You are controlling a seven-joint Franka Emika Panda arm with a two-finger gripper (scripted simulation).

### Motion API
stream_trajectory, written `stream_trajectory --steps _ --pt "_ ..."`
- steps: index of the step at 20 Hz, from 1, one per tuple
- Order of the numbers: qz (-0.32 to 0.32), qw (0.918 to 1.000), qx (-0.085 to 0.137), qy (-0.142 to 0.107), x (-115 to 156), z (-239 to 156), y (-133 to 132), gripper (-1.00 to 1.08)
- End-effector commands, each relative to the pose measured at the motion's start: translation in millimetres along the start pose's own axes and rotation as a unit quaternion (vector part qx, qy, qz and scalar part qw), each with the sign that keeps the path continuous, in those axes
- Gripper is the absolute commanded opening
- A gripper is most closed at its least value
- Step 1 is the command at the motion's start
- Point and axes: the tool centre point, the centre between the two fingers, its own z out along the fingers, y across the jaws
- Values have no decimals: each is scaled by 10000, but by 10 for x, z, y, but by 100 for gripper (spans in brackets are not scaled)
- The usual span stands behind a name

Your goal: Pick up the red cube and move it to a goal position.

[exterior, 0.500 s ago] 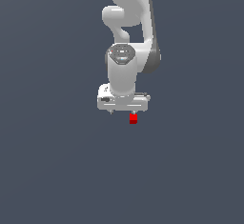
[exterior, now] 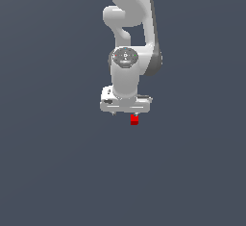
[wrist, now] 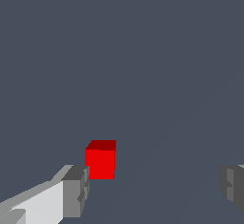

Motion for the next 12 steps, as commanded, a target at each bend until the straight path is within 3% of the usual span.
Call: stream_trajectory --steps 1,12 --pt "7 10000 -2 6 -40 100 -44 100" --pt "81 9999 -18 77 -295 821 -352 100"
